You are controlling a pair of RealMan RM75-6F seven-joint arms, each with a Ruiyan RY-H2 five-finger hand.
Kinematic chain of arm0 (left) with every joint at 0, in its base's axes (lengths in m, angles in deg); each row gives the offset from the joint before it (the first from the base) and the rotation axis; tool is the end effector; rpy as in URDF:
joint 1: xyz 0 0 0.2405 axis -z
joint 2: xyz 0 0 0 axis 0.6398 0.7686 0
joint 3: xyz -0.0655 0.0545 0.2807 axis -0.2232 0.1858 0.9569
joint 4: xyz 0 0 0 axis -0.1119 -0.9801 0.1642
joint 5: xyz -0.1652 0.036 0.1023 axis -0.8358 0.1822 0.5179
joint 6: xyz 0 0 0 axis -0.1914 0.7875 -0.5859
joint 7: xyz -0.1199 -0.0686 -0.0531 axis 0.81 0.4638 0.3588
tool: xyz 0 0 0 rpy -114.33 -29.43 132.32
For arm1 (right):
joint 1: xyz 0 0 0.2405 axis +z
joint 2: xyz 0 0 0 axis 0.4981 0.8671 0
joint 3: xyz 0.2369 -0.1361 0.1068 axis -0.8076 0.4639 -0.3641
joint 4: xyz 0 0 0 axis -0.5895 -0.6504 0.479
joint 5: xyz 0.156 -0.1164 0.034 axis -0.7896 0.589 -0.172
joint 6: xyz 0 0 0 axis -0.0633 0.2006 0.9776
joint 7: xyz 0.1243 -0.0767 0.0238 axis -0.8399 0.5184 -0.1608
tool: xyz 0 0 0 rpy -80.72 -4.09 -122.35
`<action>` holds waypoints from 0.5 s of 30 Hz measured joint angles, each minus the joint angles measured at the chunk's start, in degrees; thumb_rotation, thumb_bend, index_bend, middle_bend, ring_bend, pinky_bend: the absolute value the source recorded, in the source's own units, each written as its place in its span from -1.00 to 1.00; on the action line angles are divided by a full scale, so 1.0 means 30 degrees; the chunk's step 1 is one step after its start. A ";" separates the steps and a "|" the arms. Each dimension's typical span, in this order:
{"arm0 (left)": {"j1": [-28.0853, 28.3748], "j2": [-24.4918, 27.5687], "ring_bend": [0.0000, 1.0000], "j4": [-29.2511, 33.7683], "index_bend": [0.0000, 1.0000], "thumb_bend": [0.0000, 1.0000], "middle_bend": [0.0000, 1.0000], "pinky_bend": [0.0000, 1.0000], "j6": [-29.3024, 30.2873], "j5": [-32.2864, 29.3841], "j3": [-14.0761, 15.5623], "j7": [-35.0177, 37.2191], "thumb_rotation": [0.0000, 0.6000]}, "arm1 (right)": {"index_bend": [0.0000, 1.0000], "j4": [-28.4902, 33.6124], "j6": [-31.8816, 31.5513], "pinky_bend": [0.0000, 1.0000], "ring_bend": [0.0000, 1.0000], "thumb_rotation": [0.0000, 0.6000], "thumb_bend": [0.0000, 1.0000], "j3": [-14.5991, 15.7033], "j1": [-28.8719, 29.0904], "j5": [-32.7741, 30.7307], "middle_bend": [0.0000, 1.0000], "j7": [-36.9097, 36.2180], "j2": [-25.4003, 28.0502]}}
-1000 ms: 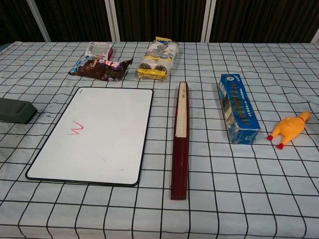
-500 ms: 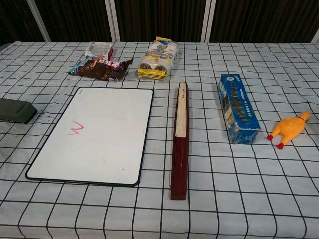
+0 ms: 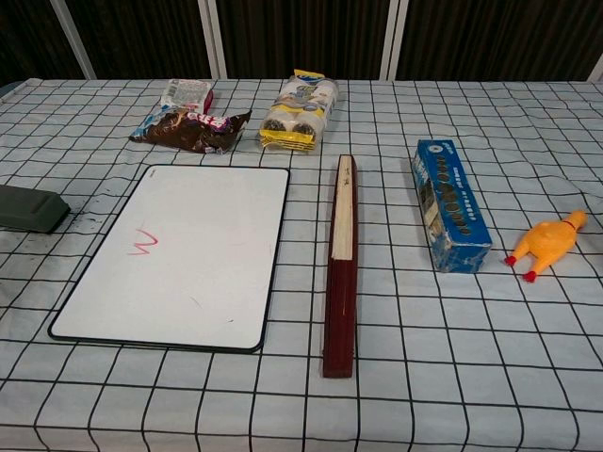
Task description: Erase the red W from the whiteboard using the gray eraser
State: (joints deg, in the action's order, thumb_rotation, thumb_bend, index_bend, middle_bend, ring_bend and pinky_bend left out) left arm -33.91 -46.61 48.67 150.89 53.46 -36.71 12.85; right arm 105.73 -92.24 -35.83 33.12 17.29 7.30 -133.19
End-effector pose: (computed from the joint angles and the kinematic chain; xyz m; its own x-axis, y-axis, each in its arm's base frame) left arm -0.3366 0.1906 0.1881 0.4976 0.0065 0.8674 0.8673 -0.0206 -0.4974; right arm -0.3403 -0.1838 0.1948 0.4394 0.0569 0.8965 -0.8983 0.0299 0.4383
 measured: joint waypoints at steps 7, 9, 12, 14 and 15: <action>0.1255 -0.0075 -1.00 0.0067 -1.00 -0.74 -0.93 -1.00 -0.1859 -0.0268 -0.0315 -0.2254 1.00 | -0.90 0.0002 0.0056 -0.63 -0.65 1.00 -0.75 0.0016 0.0027 0.0009 -0.84 0.0082 -0.0039; 0.1789 -0.0024 -1.00 0.0114 -1.00 -0.74 -0.93 -1.00 -0.2884 -0.0700 -0.0492 -0.2685 1.00 | -0.90 -0.0001 0.0079 -0.63 -0.65 1.00 -0.75 0.0015 0.0026 -0.0021 -0.84 0.0075 -0.0046; 0.2684 0.0035 -1.00 0.0116 -1.00 -0.75 -0.93 -1.00 -0.4483 -0.1591 -0.0836 -0.3283 1.00 | -0.90 -0.0009 0.0112 -0.63 -0.65 1.00 -0.75 0.0000 0.0033 -0.0073 -0.84 0.0064 -0.0056; 0.3340 0.0052 -1.00 0.0046 -1.00 -0.75 -0.92 -1.00 -0.5596 -0.2163 -0.1053 -0.3627 1.00 | -0.90 -0.0012 0.0144 -0.63 -0.65 1.00 -0.75 -0.0010 0.0045 -0.0105 -0.84 0.0082 -0.0072; 0.3624 0.0048 -1.00 -0.0013 -1.00 -0.74 -0.91 -1.00 -0.6067 -0.2371 -0.1134 -0.3741 1.00 | -0.90 -0.0013 0.0166 -0.63 -0.65 1.00 -0.75 -0.0010 0.0052 -0.0119 -0.84 0.0109 -0.0080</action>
State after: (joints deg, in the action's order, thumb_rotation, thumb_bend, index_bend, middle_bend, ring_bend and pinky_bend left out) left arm -23.04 -46.46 48.63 132.69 46.35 -40.11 1.62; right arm 105.69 -91.74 -35.86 33.28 16.93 7.63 -133.43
